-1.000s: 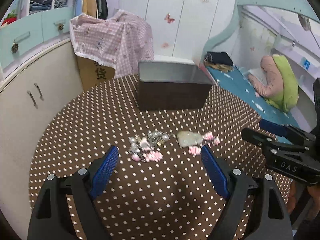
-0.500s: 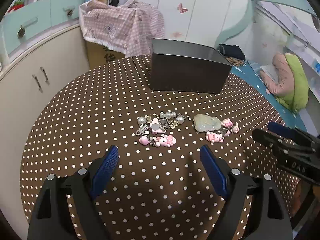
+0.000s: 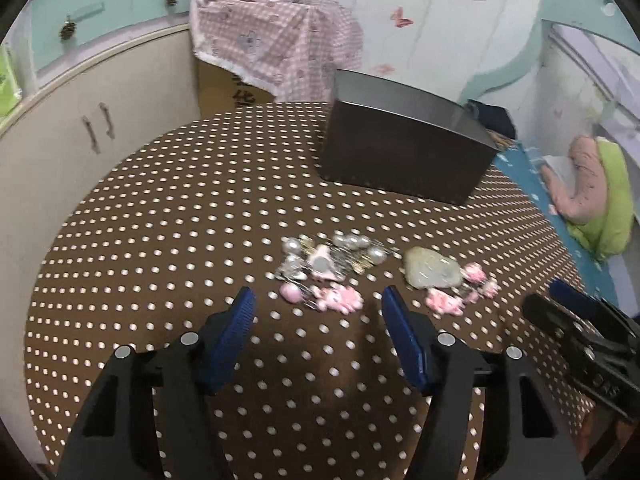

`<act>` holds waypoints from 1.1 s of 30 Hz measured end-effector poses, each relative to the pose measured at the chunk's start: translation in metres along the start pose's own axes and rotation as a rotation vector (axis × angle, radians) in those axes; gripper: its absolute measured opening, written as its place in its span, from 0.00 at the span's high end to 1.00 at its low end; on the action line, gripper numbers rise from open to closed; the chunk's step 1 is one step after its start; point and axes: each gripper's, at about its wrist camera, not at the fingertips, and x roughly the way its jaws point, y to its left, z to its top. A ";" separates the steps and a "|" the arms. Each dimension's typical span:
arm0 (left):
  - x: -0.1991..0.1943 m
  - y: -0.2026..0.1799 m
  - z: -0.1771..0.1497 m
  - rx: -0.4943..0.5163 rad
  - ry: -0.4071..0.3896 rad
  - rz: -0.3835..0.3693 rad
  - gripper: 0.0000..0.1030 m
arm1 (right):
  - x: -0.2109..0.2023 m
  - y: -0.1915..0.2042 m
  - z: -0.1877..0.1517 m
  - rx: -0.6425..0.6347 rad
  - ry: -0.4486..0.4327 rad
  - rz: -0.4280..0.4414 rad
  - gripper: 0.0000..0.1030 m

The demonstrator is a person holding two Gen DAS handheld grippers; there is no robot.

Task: Organize jewelry
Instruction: 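Move both grippers toward the pink bunny charms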

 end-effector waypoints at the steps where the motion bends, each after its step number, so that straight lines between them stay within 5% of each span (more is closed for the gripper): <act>1: 0.002 -0.002 0.002 0.010 -0.001 0.014 0.39 | -0.001 -0.001 0.000 0.000 -0.001 0.004 0.37; 9: 0.007 -0.008 0.004 0.101 -0.006 0.108 0.61 | -0.001 0.001 0.000 -0.002 0.003 0.017 0.37; 19: -0.008 0.022 -0.006 0.071 0.000 -0.048 0.61 | -0.003 0.021 -0.003 -0.033 0.005 0.028 0.37; 22: -0.013 0.025 -0.012 0.074 0.007 -0.067 0.74 | -0.002 0.031 -0.004 -0.045 0.012 0.040 0.37; 33: -0.026 0.041 -0.025 0.074 0.016 -0.091 0.74 | 0.005 0.069 -0.009 -0.083 0.035 0.083 0.39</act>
